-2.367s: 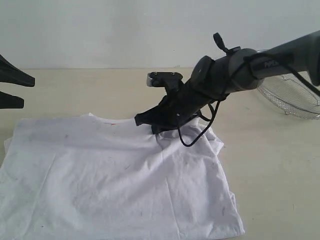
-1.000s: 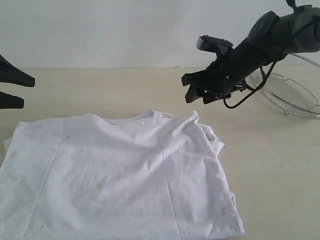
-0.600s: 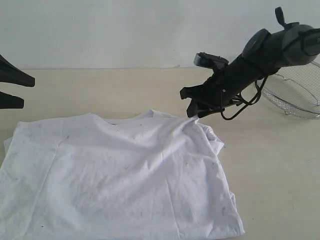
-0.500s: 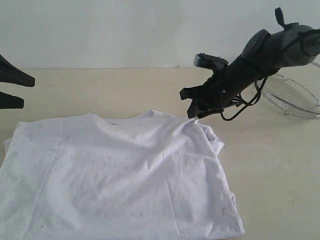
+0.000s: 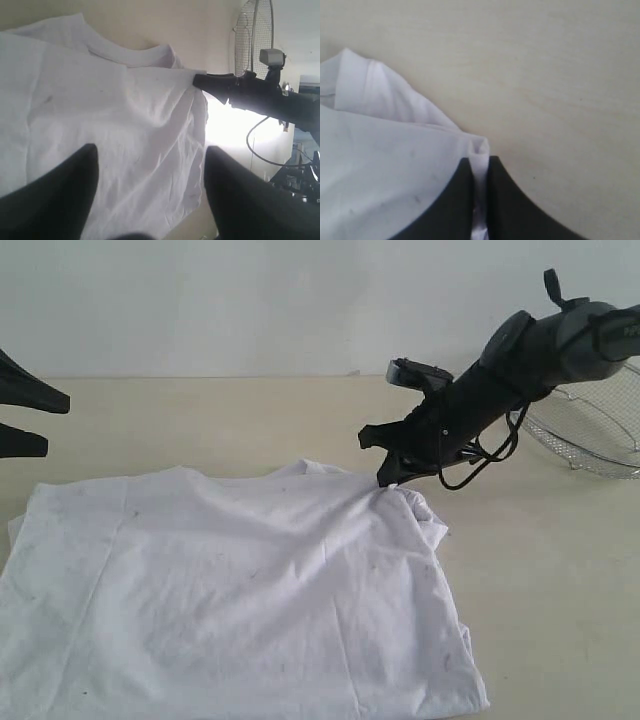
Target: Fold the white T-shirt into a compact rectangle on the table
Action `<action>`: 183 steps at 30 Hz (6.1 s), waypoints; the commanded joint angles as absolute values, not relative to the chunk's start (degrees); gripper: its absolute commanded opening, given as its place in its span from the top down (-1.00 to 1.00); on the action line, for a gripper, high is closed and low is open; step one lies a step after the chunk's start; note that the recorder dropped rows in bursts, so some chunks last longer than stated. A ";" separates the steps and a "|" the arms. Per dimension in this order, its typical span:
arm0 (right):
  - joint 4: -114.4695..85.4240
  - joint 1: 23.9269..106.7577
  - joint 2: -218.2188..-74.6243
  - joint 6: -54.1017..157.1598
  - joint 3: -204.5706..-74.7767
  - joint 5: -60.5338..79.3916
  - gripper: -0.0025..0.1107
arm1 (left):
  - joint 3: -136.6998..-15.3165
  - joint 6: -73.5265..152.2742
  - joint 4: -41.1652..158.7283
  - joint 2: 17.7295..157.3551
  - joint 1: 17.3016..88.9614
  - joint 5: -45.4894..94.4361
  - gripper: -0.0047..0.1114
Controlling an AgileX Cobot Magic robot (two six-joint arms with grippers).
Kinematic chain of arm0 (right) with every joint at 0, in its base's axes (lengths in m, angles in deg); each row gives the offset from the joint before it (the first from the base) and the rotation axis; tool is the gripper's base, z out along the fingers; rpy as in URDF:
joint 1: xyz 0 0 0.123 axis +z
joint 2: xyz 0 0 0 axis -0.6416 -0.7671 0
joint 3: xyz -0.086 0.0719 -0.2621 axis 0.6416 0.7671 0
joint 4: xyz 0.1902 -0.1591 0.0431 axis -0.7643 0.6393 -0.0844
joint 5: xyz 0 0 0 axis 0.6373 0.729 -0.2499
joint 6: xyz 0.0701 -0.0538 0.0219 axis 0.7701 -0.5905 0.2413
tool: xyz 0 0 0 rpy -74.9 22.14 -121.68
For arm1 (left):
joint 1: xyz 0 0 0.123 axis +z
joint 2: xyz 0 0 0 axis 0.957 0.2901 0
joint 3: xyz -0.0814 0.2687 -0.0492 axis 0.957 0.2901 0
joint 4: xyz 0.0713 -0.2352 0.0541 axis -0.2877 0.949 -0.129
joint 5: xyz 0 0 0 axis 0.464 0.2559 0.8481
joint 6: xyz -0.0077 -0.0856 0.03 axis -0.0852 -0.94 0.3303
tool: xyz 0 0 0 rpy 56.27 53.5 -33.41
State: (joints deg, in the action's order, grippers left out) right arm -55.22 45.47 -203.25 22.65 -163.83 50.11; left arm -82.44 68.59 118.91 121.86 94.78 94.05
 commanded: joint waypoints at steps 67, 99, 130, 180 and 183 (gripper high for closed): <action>-32.24 42.81 -190.10 47.35 -164.09 52.26 0.90 | -82.69 65.06 118.54 110.57 94.63 94.44 0.84; -53.13 42.81 -155.06 28.15 -120.50 49.08 0.95 | -61.52 77.27 128.22 84.86 94.63 88.82 0.84; -65.00 47.29 -167.70 14.14 -114.64 43.71 -0.05 | -55.29 80.11 124.59 82.07 94.63 87.49 0.84; -87.43 26.19 -182.05 -16.62 -117.89 72.00 -0.04 | -53.21 79.44 119.31 89.09 94.63 77.17 -0.02; -85.52 26.11 -181.66 -17.22 -119.56 70.99 -0.04 | -53.21 79.44 119.31 89.09 94.63 76.79 -0.02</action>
